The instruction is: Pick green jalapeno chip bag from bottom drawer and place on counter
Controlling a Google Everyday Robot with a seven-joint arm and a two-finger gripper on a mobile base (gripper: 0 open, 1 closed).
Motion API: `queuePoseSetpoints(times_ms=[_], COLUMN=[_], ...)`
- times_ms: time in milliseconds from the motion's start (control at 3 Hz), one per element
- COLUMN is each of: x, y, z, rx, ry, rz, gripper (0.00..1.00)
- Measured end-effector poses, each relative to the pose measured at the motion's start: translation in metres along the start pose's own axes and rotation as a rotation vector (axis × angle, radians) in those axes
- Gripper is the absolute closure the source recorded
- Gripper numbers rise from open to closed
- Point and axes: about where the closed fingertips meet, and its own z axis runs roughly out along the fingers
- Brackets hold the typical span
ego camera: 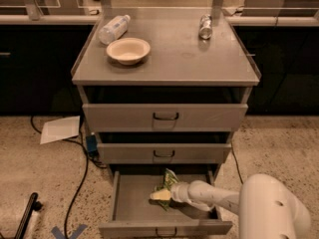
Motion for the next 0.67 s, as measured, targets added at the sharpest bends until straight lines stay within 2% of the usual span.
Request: queuePoseSetpoints(times_ms=[333,667], x=[-0.0018,-0.0049], y=[0.0027,0.0020], z=[0.0278,0.0294], rx=[-0.023,-0.022], ry=[0.025,0.021], rz=[-0.011,-0.014], gripper=[0.00,0.19])
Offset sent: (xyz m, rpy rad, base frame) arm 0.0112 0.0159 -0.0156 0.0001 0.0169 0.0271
